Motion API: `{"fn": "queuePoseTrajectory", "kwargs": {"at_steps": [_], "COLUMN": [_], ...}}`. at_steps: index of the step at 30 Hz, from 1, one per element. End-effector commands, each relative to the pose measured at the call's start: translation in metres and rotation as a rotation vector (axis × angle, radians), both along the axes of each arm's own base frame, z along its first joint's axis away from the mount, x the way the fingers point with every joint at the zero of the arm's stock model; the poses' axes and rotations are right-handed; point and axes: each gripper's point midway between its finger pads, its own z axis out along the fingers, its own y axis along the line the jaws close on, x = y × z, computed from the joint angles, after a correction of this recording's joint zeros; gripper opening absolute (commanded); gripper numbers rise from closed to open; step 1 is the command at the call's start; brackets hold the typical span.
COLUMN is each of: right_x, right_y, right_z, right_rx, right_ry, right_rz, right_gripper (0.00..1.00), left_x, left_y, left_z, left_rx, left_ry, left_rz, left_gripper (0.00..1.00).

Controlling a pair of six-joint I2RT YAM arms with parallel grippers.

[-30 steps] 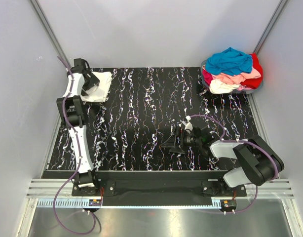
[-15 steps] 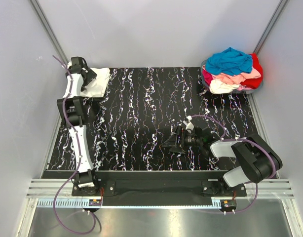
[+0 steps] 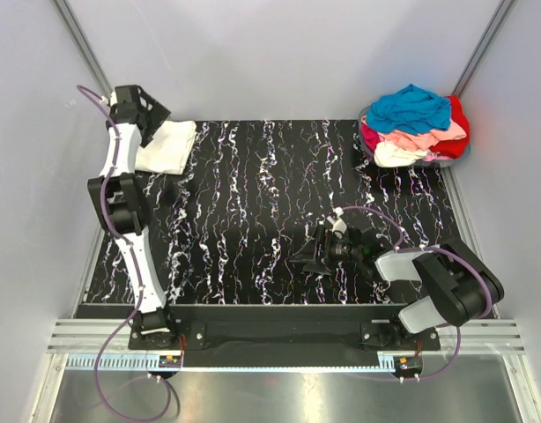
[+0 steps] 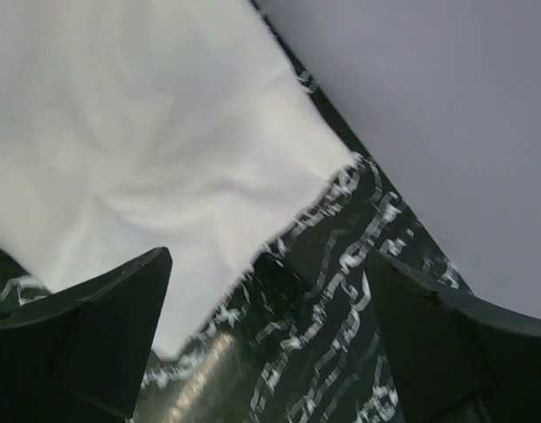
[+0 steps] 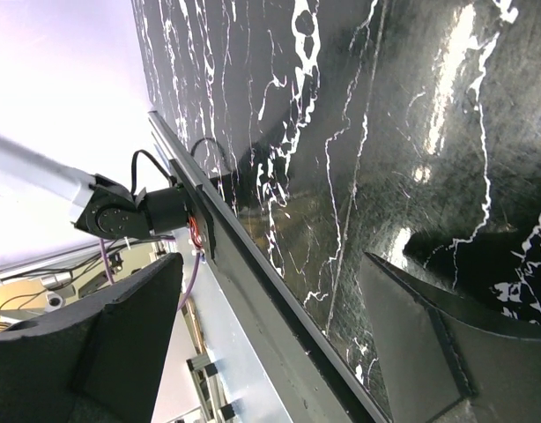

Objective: Fold and stack the t-shirts
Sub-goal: Reset both grippers

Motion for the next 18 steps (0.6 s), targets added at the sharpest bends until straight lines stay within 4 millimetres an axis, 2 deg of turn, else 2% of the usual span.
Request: {"fn": "queuePoseTrajectory", "kwargs": {"at_steps": [1, 2, 3, 4, 5, 6, 7, 9, 10, 12, 13, 15, 16, 17, 18], "right_x": [0.006, 0.006, 0.005, 0.006, 0.006, 0.005, 0.004, 0.005, 0.003, 0.003, 0.001, 0.002, 0.0, 0.002, 0.001], "right_y": [0.0, 0.0, 0.0, 0.0, -0.001, -0.001, -0.003, -0.005, -0.007, -0.01, -0.012, -0.015, -0.017, -0.018, -0.02], "right_z": [0.01, 0.01, 0.011, 0.011, 0.012, 0.012, 0.011, 0.014, 0.012, 0.015, 0.014, 0.02, 0.02, 0.026, 0.025], "right_rx": [0.029, 0.028, 0.027, 0.026, 0.021, 0.019, 0.013, 0.008, -0.003, -0.011, -0.019, -0.017, -0.022, -0.02, -0.024], "right_ry": [-0.057, -0.057, -0.06, -0.061, -0.064, -0.066, -0.062, -0.077, -0.068, -0.086, -0.082, -0.109, -0.109, -0.135, -0.134], "right_rz": [-0.006, -0.007, -0.007, -0.01, -0.014, -0.014, -0.019, -0.034, -0.039, -0.059, -0.065, -0.085, -0.09, -0.102, -0.107], "right_gripper": [0.88, 0.88, 0.88, 0.88, 0.88, 0.89, 0.89, 0.89, 0.89, 0.89, 0.89, 0.9, 0.91, 0.91, 0.91], "left_x": [-0.029, -0.037, -0.051, -0.067, -0.079, -0.096, -0.114, -0.141, -0.165, -0.192, -0.212, -0.243, -0.261, -0.278, -0.289], "left_y": [-0.073, -0.085, -0.097, -0.12, -0.123, -0.144, -0.167, -0.186, -0.202, -0.218, -0.229, -0.232, -0.239, -0.231, -0.227], "left_z": [0.14, 0.145, 0.127, 0.15, 0.149, 0.125, 0.143, 0.137, 0.133, 0.128, 0.127, 0.115, 0.12, 0.111, 0.112], "left_rx": [-0.023, -0.025, -0.034, -0.026, -0.025, -0.031, -0.016, 0.009, 0.052, 0.09, 0.138, 0.195, 0.236, 0.272, 0.295], "left_ry": [-0.248, -0.248, -0.193, -0.227, -0.207, -0.144, -0.177, -0.146, -0.134, -0.106, -0.095, -0.02, -0.022, 0.041, 0.06], "left_rz": [-0.12, -0.135, -0.148, -0.195, -0.193, -0.226, -0.283, -0.33, -0.381, -0.446, -0.503, -0.546, -0.601, -0.608, -0.613], "left_gripper": [0.99, 0.99, 0.99, 0.99, 0.99, 0.99, 0.99, 0.99, 0.99, 0.99, 0.99, 0.99, 0.99, 0.99, 0.99]}}
